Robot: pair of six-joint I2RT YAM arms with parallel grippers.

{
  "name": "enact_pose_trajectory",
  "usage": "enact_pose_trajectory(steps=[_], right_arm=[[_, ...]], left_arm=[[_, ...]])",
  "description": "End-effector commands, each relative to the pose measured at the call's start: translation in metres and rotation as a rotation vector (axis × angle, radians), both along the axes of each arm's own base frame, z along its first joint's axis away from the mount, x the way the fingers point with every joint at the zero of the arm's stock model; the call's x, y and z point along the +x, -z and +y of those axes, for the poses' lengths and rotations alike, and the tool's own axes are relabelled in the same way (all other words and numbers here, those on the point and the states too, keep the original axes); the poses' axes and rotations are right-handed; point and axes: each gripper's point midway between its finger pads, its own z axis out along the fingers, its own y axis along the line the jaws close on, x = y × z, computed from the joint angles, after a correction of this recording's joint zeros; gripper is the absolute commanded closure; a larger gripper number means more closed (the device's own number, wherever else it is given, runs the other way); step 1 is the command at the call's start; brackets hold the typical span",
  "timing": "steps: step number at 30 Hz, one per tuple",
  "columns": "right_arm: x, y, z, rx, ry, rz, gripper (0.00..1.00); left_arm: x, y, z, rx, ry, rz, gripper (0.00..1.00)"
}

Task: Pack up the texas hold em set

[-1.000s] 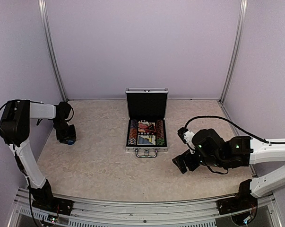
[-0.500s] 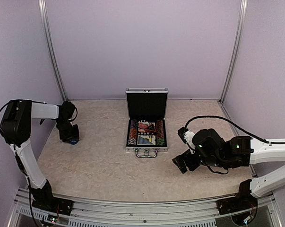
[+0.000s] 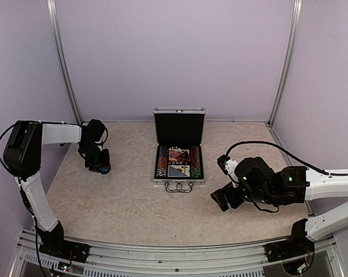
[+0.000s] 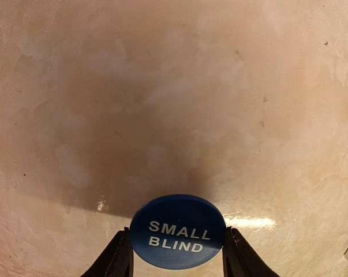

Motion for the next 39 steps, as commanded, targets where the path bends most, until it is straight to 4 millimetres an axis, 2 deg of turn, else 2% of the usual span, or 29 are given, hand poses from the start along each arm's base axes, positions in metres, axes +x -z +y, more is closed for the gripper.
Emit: enact_pose_trajectory(steps=[1, 12, 26, 32, 35, 39], right_arm=[[0.003, 0.002, -0.009, -0.009, 0.031, -0.004, 0.0], [0.004, -0.007, -0.018, 0.006, 0.076, -0.015, 0.0], [0.003, -0.014, -0.023, 0.024, 0.103, -0.01, 0.0], [0.003, -0.015, -0.025, 0.023, 0.112, -0.006, 0.0], [0.002, -0.016, -0.026, 0.025, 0.114, -0.004, 0.0], [0.002, -0.016, -0.027, 0.025, 0.116, -0.002, 0.0]], left_arm=[[0.008, -0.017, -0.025, -0.033, 0.023, -0.026, 0.59], [0.021, -0.045, -0.102, -0.072, 0.138, -0.075, 0.59], [0.024, -0.08, -0.229, -0.145, 0.317, -0.145, 0.6], [0.017, -0.077, -0.278, -0.166, 0.39, -0.156, 0.6], [0.011, -0.071, -0.293, -0.168, 0.42, -0.152, 0.6], [0.007, -0.059, -0.305, -0.15, 0.444, -0.151, 0.6]])
